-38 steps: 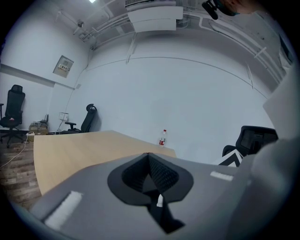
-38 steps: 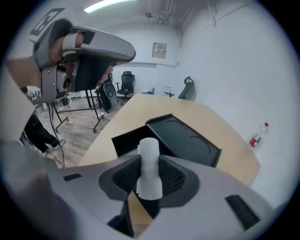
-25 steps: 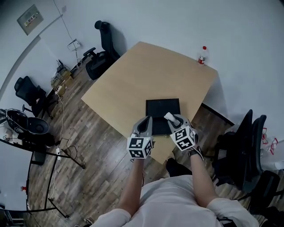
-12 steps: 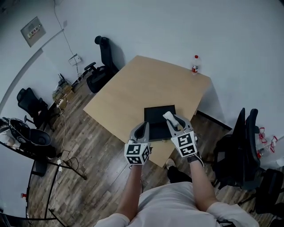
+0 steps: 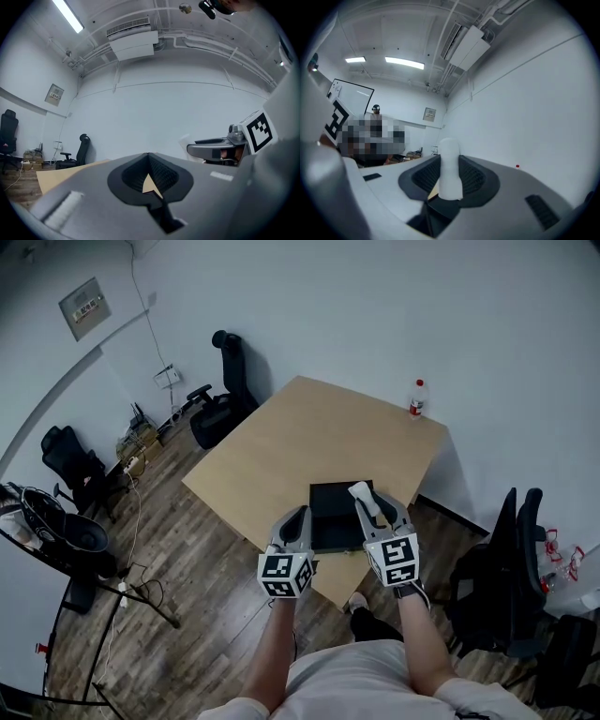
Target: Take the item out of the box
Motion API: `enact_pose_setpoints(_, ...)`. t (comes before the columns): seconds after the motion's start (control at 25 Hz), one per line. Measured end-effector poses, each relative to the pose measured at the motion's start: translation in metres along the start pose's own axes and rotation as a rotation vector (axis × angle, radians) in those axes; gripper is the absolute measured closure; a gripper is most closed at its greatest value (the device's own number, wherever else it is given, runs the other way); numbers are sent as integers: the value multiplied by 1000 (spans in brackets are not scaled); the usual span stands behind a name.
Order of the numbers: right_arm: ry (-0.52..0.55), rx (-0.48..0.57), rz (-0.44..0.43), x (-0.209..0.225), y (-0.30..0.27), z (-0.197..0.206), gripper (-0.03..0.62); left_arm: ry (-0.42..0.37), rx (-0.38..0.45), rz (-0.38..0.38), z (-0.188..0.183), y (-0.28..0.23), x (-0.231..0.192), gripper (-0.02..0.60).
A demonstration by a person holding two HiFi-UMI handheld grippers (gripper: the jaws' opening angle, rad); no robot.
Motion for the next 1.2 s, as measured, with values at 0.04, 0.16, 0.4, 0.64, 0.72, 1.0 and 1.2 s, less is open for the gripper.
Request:
enact_pose_setpoints(0.04, -5, 9, 2, 0, -1, -3, 471, 0, 6, -5, -3, -1, -2, 575)
enact_pose_setpoints(0.16, -24, 31, 10, 2, -3, -11, 471, -1, 18, -13, -10, -4, -8, 575)
enact_pose_setpoints(0.4, -45, 86, 21, 7, -13, -34, 471, -26, 56, -26, -33, -10, -17, 575)
enact_pose_setpoints(0.64, -56, 85, 50, 15, -14, -34, 471, -55, 79, -34, -40, -17, -15, 575)
enact_pose_setpoints(0.72, -50, 80, 59, 18, -13, -33, 471, -59, 80, -32, -40, -20, -13, 575)
enact_pose_setpoints(1.0, -42, 61, 79, 27, -10, -29, 471, -57, 80, -13, -40, -33, -3, 575)
enact_pose_setpoints(1.2, -54, 64, 85, 30, -9, -29, 473, -57, 76, -8, -38, -36, 0, 575)
Point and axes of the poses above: the fingertips, and each gripper's own axes: y backward along the fingers, x to its right, z out of its underside, the point moved 7 cm from there along y, backward along the fingers, and after that the axes turned 9 degrees about z, right-handed, at the moved point
